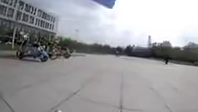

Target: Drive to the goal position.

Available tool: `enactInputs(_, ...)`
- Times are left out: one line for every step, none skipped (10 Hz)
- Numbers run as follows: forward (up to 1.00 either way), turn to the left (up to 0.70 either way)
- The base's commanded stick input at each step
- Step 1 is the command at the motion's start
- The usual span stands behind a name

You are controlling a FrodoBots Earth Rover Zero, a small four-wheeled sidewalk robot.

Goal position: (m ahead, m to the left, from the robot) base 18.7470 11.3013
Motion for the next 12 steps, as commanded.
enactInputs(1.00, -0.40)
enactInputs(1.00, -0.40)
enactInputs(1.00, -0.40)
enactInputs(1.00, -0.40)
enactInputs(1.00, -0.40)
enactInputs(1.00, -0.40)
enactInputs(1.00, -0.40)
enactInputs(1.00, -0.40)
enactInputs(1.00, -0.40)
enactInputs(1.00, -0.13)
enactInputs(1.00, 0.00)
enactInputs(1.00, 0.00)
